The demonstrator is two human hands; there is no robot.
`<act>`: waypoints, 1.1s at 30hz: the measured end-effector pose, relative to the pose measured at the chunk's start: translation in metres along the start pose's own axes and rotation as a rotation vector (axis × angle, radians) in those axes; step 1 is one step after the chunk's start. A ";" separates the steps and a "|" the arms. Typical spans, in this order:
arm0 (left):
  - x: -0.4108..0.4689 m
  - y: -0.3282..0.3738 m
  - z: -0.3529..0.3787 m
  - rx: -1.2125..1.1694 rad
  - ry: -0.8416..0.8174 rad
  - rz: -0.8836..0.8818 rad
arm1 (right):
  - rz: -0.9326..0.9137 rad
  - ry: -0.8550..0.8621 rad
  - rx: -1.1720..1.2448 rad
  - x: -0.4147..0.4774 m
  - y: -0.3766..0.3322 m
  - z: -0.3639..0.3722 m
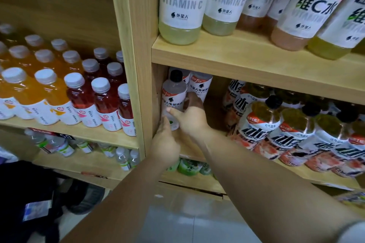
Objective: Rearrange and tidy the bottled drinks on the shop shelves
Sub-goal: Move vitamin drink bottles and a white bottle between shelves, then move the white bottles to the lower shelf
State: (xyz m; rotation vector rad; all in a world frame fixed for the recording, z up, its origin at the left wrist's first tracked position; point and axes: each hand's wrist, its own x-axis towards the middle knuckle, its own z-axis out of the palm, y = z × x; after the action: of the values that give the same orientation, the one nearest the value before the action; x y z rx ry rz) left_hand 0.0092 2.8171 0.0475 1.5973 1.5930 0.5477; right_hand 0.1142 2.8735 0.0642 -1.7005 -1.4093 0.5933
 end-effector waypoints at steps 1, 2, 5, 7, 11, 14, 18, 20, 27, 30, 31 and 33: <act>0.001 0.002 0.000 0.009 -0.003 -0.005 | 0.009 -0.006 0.009 0.002 0.001 0.000; 0.001 0.002 0.000 0.018 -0.004 -0.011 | 0.014 -0.015 0.013 0.004 0.001 0.000; -0.005 0.001 -0.002 0.015 -0.003 -0.029 | 0.012 -0.047 0.006 0.002 -0.002 -0.007; -0.012 0.001 -0.004 -0.019 0.003 -0.031 | 0.012 -0.049 0.025 -0.009 -0.009 -0.018; -0.043 0.008 -0.020 -0.074 0.070 0.051 | 0.006 -0.039 0.067 -0.042 -0.027 -0.054; -0.073 0.028 -0.040 -0.157 0.172 0.167 | -0.092 -0.021 0.093 -0.073 -0.046 -0.097; -0.112 0.081 -0.073 -0.262 0.360 0.417 | -0.254 0.073 0.140 -0.106 -0.090 -0.166; -0.129 0.116 -0.092 -0.317 0.423 0.528 | -0.325 0.124 0.166 -0.116 -0.120 -0.204; -0.172 0.242 -0.157 -0.329 0.504 0.910 | -0.661 0.346 0.118 -0.123 -0.230 -0.318; -0.187 0.293 -0.189 -0.226 0.581 1.057 | -0.760 0.440 0.117 -0.119 -0.273 -0.359; -0.190 0.310 -0.199 -0.205 0.608 1.091 | -0.789 0.467 0.116 -0.115 -0.286 -0.371; -0.193 0.345 -0.218 -0.183 0.648 1.157 | -0.837 0.497 0.066 -0.105 -0.310 -0.394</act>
State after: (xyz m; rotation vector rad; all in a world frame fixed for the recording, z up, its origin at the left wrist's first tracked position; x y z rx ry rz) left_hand 0.0326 2.7188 0.4872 2.2186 0.7765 1.8952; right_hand 0.2218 2.6654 0.5195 -0.9569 -1.5225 -0.2349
